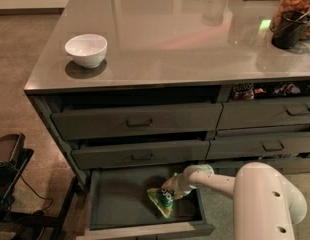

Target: Pick green rice chip bag from bottom drawer and place on counter

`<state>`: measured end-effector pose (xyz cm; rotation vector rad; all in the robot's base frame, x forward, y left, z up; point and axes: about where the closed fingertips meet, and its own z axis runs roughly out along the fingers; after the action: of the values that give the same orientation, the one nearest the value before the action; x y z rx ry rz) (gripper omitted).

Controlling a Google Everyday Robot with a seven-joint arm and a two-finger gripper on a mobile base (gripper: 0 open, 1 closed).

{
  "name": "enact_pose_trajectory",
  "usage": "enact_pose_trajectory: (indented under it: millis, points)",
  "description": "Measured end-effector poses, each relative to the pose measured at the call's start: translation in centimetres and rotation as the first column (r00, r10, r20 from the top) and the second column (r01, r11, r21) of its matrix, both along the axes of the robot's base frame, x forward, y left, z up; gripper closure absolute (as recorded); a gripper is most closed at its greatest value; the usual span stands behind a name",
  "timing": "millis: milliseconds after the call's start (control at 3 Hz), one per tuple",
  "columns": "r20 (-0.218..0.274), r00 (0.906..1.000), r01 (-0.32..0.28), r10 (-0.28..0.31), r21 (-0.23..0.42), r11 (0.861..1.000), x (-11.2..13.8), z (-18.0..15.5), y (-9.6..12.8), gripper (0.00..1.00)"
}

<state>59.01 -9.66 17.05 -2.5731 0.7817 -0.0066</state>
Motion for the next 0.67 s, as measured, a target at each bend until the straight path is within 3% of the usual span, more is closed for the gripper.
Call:
enact_pose_trajectory:
  millis: [333,667]
  points:
    - [0.0,1.0,0.0,0.0,0.0,1.0,0.0,0.0,0.0,0.75]
    - [-0.058,0.9926,0.113,-0.107,0.103,0.988,-0.7,-0.13,-0.73,0.97]
